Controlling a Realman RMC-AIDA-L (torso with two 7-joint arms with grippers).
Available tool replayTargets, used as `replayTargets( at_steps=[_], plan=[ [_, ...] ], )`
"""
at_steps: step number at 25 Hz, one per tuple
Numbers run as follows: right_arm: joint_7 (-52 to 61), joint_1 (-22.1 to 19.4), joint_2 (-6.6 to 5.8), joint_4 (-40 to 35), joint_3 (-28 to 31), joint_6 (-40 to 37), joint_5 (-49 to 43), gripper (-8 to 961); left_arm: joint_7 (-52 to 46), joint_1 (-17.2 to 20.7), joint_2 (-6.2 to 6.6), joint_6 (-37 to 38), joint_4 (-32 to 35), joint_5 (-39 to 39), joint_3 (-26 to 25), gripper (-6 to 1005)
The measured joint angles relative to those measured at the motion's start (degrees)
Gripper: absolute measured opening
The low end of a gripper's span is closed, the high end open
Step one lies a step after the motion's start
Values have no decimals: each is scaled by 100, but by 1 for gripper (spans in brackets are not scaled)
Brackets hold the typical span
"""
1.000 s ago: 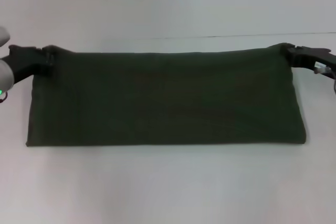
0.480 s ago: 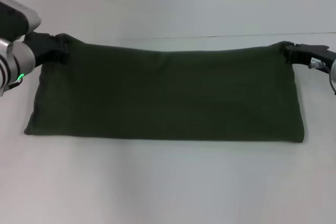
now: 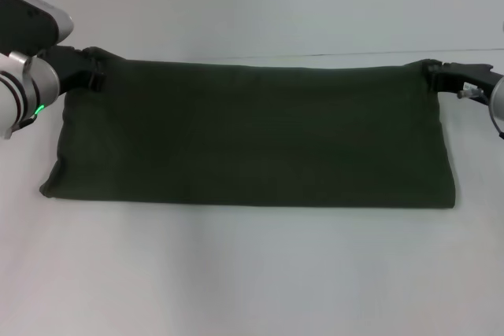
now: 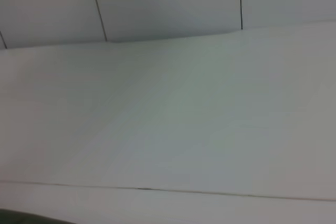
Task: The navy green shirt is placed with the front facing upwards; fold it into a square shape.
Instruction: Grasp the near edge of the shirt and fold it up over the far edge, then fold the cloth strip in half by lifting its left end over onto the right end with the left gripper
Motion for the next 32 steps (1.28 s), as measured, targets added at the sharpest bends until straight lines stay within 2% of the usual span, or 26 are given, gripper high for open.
replayTargets(
  at_steps=[7, 13, 15, 18, 22, 29, 32],
  plan=[
    [-94, 56, 37, 113, -19, 227, 115, 41, 10, -47, -11, -236, -128, -8, 5, 203],
    [-161, 58, 41, 139, -19, 316, 211, 225, 150, -19, -21, -362, -185, -272, 93, 207],
    [-167, 59, 41, 139, -19, 321, 216, 321, 186, 1, -24, -369, -196, -309, 120, 209],
    [-143, 38, 41, 113, -7, 258, 233, 466, 217, 60, -27, -348, -192, -549, 126, 439],
    [-118, -88, 8, 62, -14, -164, 418, 551, 215, 246, -8, -151, -27, -1123, 128, 599],
    [-95, -516, -10, -172, -19, -1218, 830, 699, 166, 709, -4, 625, 332, -1901, 95, 865],
    [-86, -663, 30, -297, -20, -1568, 886, 846, 158, 871, -20, 878, 383, -2001, 110, 900]
  ],
)
